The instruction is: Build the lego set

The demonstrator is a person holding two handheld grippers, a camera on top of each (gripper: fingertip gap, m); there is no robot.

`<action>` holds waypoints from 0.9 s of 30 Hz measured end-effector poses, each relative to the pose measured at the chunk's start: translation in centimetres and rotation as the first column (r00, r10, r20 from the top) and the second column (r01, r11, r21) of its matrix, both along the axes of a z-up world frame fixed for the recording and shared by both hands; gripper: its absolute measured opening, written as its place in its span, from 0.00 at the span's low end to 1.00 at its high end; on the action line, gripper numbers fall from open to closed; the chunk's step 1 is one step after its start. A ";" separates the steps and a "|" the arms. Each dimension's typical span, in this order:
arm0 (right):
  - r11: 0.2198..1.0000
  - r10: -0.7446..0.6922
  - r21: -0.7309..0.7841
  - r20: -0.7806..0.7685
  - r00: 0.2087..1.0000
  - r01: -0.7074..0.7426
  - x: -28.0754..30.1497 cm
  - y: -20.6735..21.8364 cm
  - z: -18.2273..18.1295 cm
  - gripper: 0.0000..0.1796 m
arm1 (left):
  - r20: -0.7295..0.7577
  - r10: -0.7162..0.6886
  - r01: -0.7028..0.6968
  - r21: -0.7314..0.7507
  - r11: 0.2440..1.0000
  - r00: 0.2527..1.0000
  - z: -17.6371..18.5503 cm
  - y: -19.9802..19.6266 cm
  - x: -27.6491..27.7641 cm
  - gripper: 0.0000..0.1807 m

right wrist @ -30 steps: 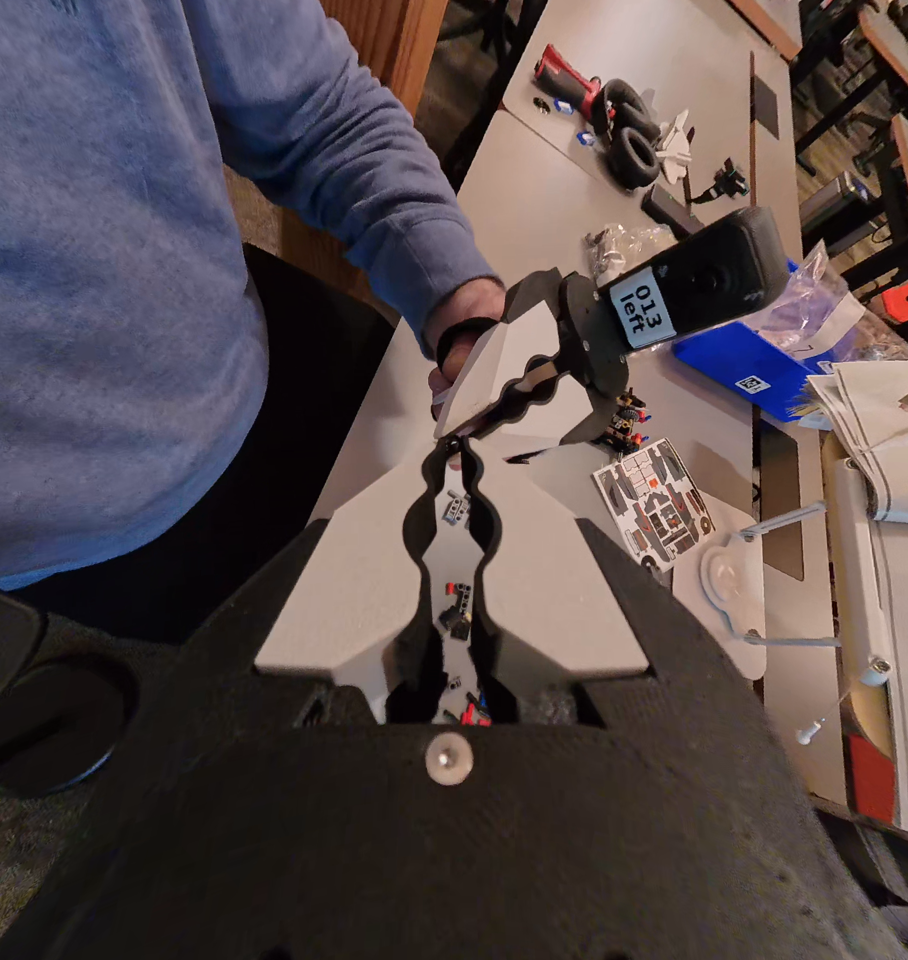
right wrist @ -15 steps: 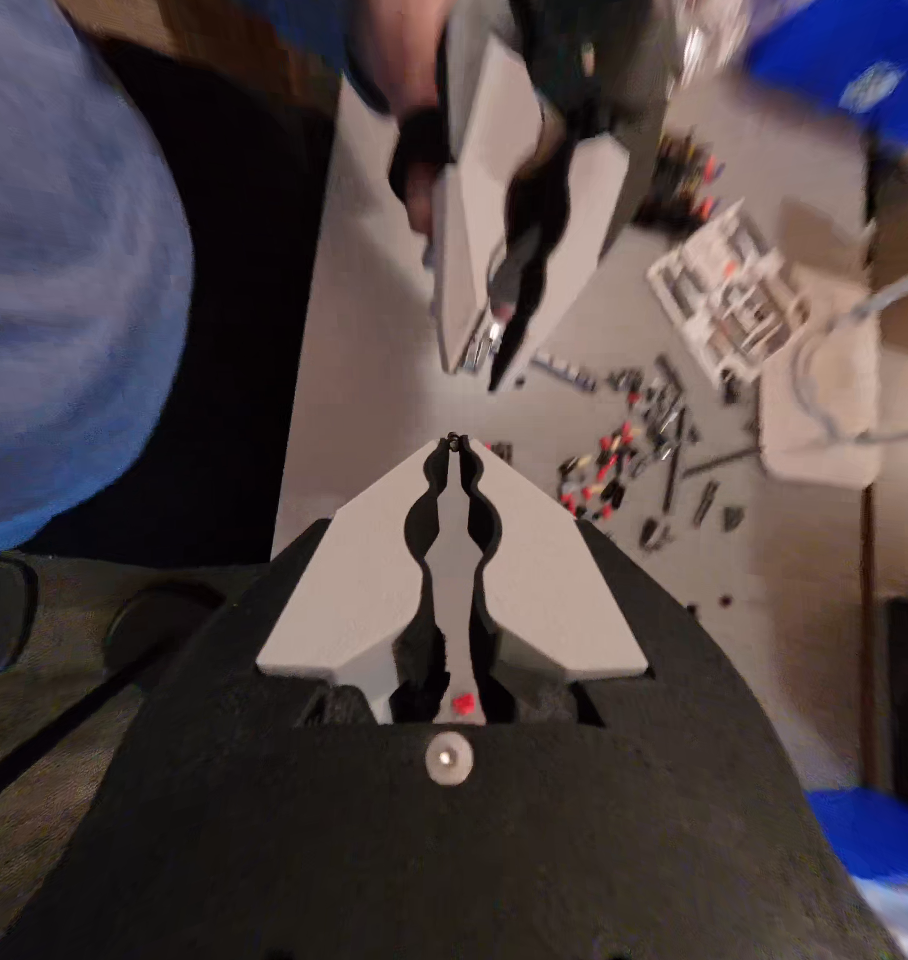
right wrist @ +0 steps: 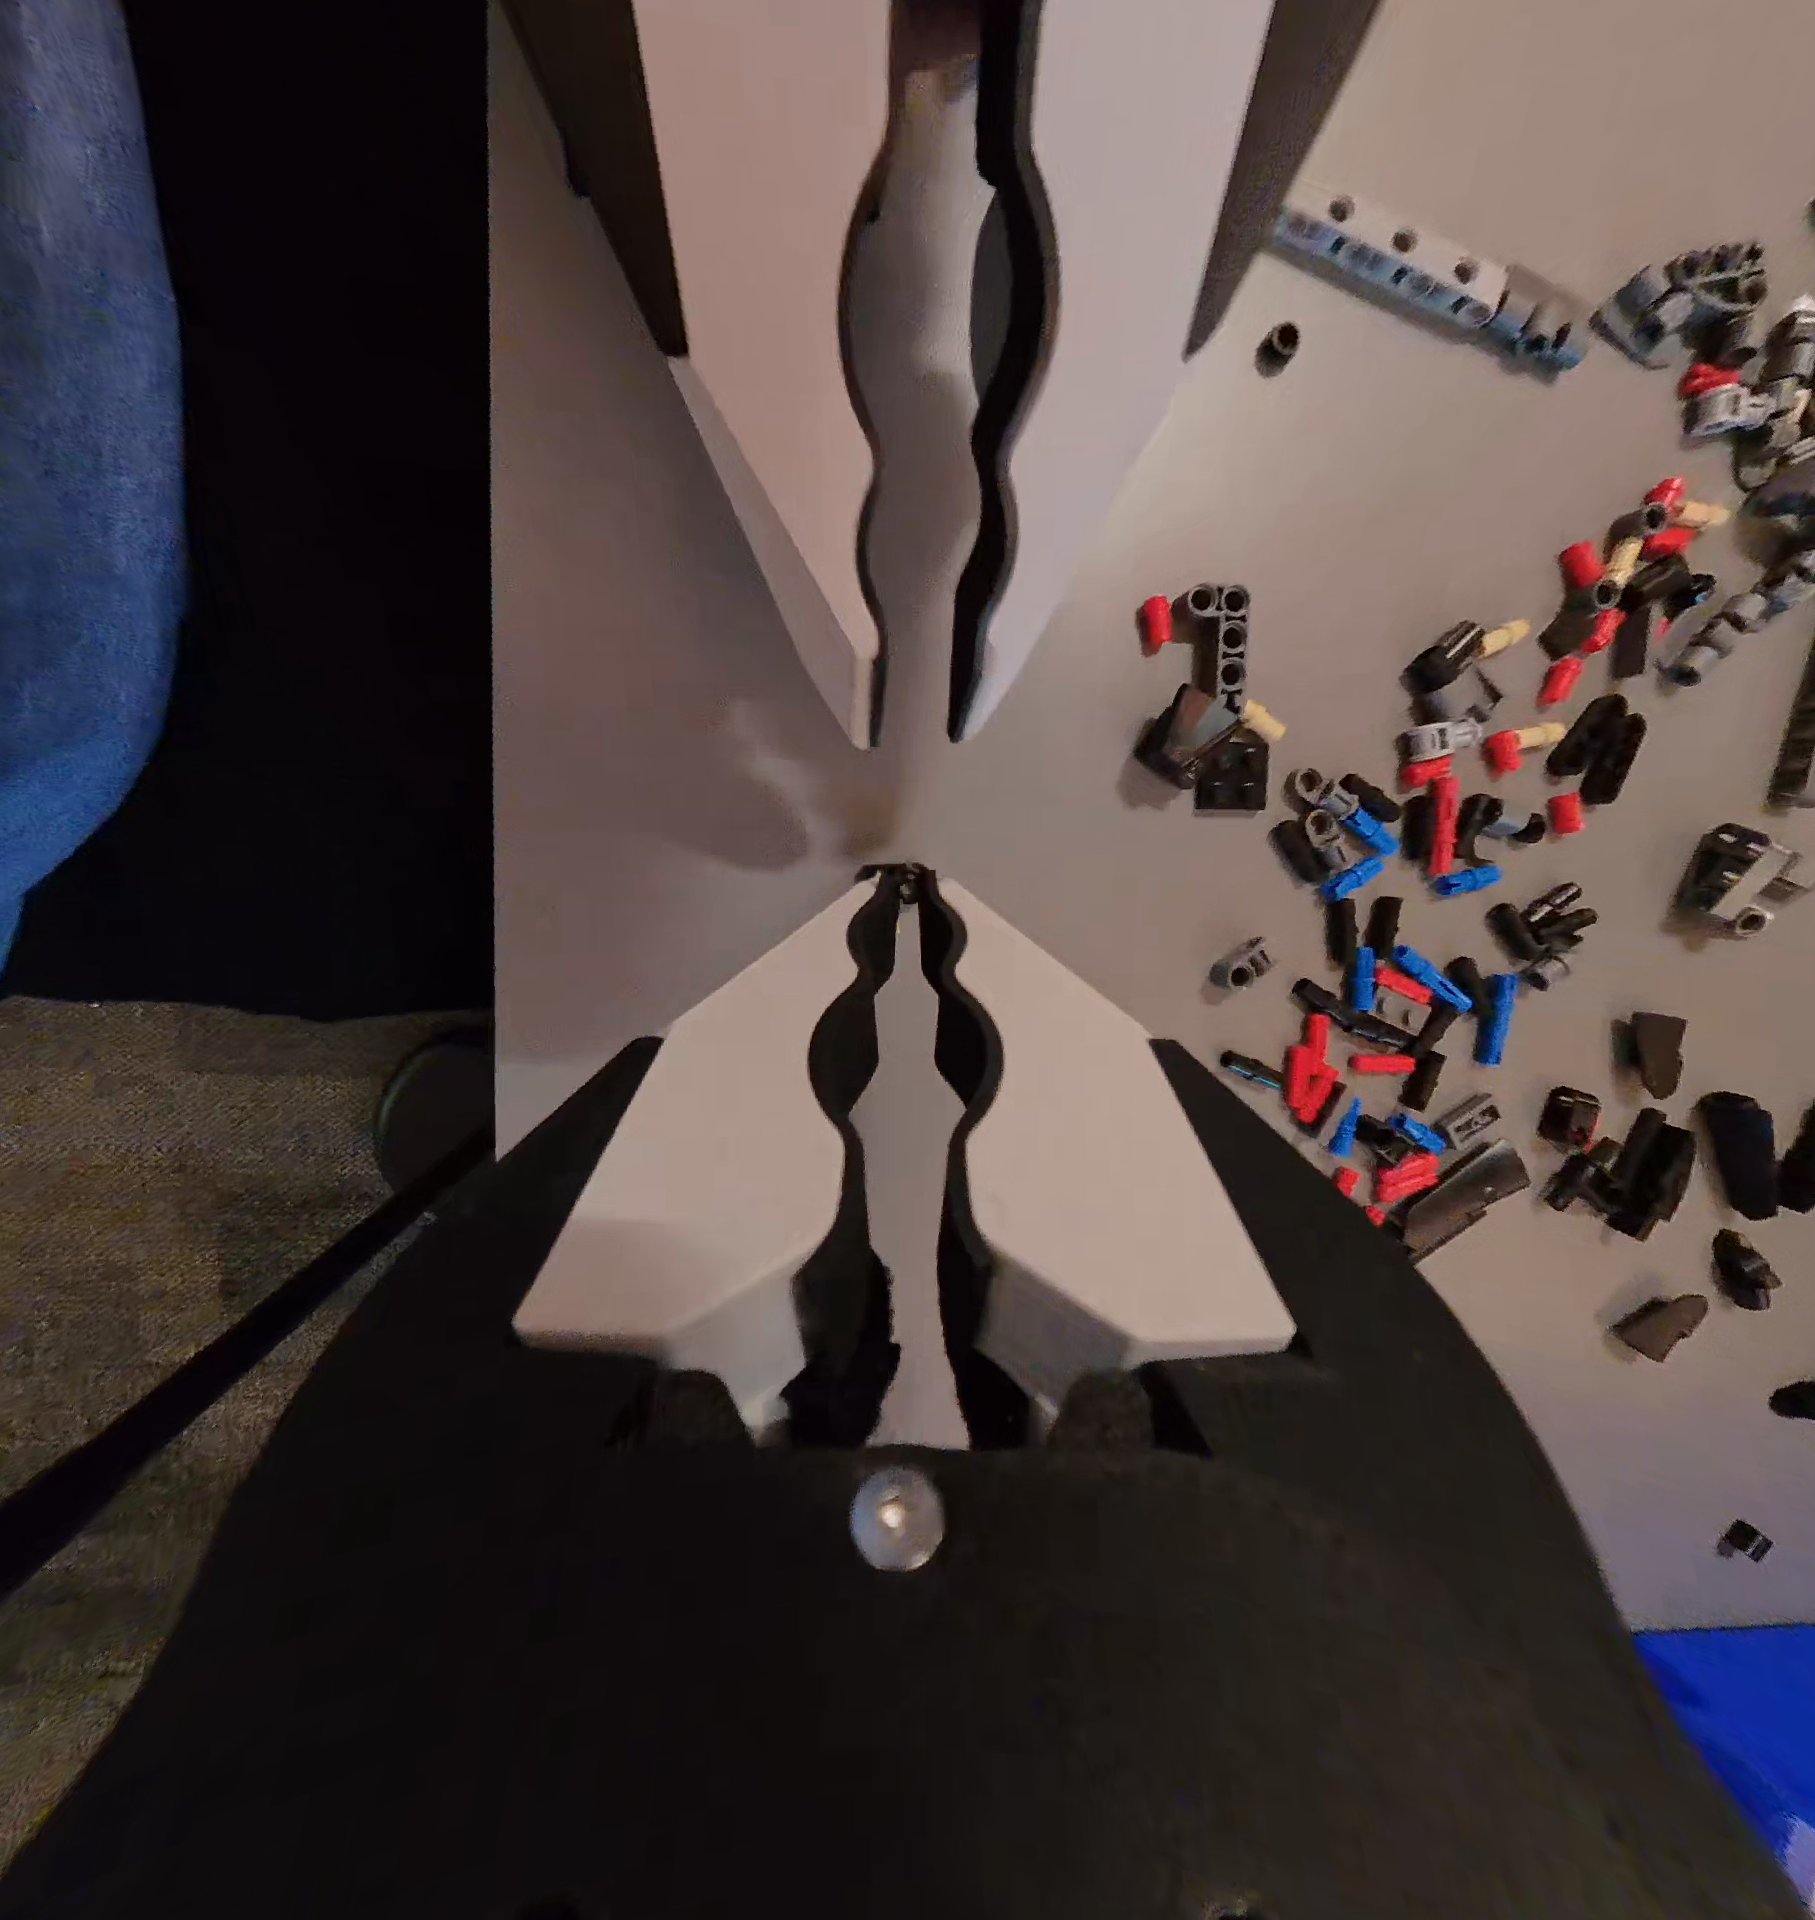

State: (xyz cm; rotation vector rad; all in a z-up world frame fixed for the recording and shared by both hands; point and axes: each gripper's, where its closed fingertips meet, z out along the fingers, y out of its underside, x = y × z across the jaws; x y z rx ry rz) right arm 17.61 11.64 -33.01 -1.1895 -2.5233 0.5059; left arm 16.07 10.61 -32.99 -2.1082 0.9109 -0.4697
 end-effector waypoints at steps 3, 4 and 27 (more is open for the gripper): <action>1.000 0.009 0.018 0.023 1.000 -0.009 0.0 0.0 -0.9 0.00 | -0.034 0.010 -0.011 -0.015 1.000 0.999 -0.5 0.7 0.2 0.05; 1.000 0.011 0.025 0.031 0.999 -0.011 0.0 0.1 -1.2 0.00 | -0.050 0.017 -0.017 -0.017 1.000 0.999 -0.7 0.9 0.2 0.05; 0.999 0.019 0.029 0.038 0.999 -0.020 -0.4 0.5 -1.8 0.00 | -0.063 -0.001 -0.003 -0.061 0.998 0.998 -2.7 1.7 1.1 0.02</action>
